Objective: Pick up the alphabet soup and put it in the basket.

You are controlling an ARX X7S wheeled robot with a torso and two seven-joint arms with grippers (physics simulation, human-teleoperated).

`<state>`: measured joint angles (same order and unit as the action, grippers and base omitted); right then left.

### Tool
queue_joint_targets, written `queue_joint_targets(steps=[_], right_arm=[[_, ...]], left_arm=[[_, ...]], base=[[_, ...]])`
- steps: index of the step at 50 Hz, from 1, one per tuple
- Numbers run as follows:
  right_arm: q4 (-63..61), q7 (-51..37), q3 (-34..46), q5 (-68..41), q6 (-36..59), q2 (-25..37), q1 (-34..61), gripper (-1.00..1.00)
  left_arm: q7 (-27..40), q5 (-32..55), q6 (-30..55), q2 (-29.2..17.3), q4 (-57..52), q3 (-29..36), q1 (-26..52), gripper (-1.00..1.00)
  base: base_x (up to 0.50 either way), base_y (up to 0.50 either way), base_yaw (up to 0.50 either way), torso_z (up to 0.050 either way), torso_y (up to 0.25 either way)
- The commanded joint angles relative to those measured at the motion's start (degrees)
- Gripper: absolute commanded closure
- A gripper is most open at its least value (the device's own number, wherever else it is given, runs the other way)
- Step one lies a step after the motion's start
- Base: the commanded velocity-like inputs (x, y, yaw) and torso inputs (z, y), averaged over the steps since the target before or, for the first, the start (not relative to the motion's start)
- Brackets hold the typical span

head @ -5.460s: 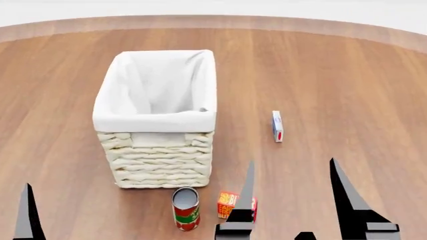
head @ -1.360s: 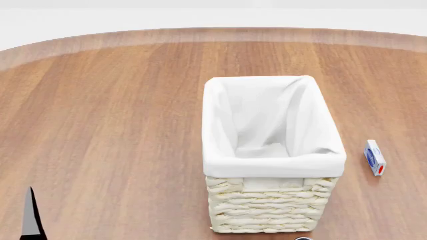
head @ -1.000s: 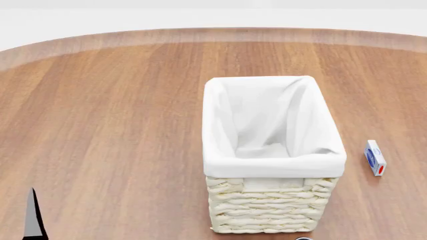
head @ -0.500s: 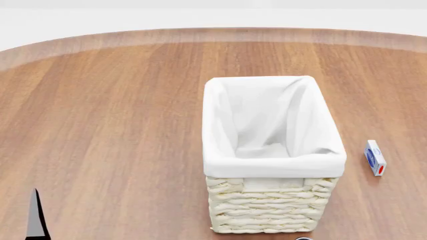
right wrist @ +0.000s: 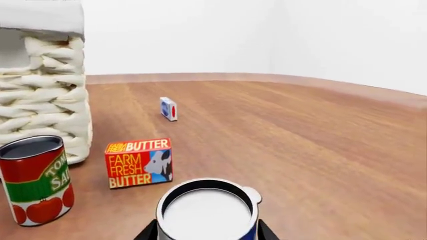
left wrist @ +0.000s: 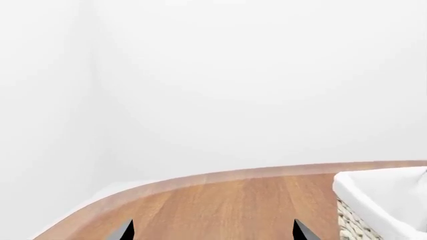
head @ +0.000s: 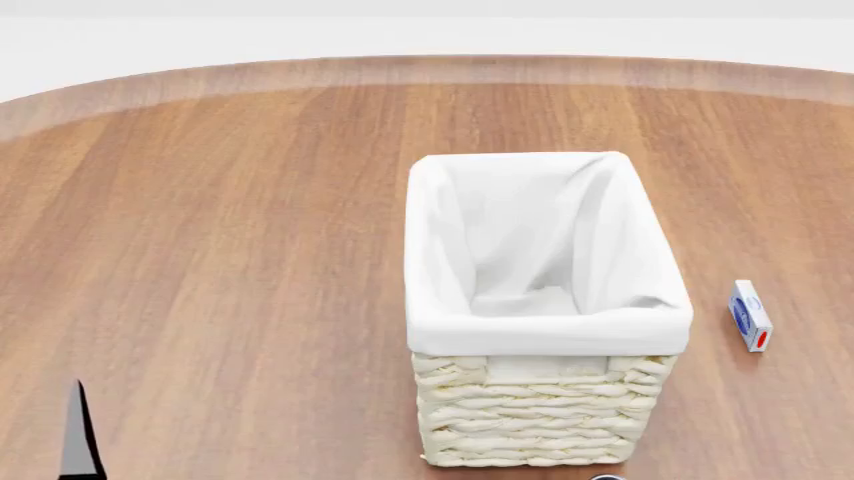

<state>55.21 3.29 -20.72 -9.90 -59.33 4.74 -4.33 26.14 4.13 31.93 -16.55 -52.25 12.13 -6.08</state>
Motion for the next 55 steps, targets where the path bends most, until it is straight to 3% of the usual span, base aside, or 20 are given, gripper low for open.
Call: queue_joint_targets(steps=[1,6,15,26,41,49,55], right_arm=[[2.93,4.58,-4.67,4.23,-0.59,-2.01,1.97,1.0],[0.08,5.52,-6.2,5.08,0.91,-3.04,1.62,1.0],[-47.61,-0.77,0.75,1.25,26.52,-3.46,-10.46,1.0],[-77.73,-7.85,0.31,-2.19,47.31,0.73,-12.63,1.0],[-101.27,-15.26,-1.69,-11.25,68.92,8.31,-9.2,1.0],[-108.53,-20.45,2.96,-15.71,85.54,15.02,3.08,1.0],[-106.78,-21.27,7.25,-17.17,89.62,16.41,11.9,1.0]], left_arm=[[0.28,0.12,-0.49,-0.27,0.61,0.29,-0.12,-1.0],[0.41,0.14,-0.35,-0.33,0.9,0.55,0.08,-1.0],[0.62,0.61,0.84,-0.47,-0.29,0.5,0.48,-1.0],[0.85,1.5,0.87,-0.68,-0.16,-0.45,0.47,-1.0],[1.14,1.85,0.39,-0.92,0.74,-0.25,0.68,-1.0],[1.31,2.15,0.25,-1.07,0.92,-0.38,0.75,-1.0],[1.5,2.07,0.31,-1.1,1.12,0.04,0.94,-1.0]], base=[[0.0,0.0,0.0,0.0,0.0],[0.0,0.0,0.0,0.0,0.0],[0.0,0.0,0.0,0.0,0.0],[0.0,0.0,0.0,0.0,0.0],[0.0,0.0,0.0,0.0,0.001],[0.0,0.0,0.0,0.0,0.0],[0.0,0.0,0.0,0.0,0.002]])
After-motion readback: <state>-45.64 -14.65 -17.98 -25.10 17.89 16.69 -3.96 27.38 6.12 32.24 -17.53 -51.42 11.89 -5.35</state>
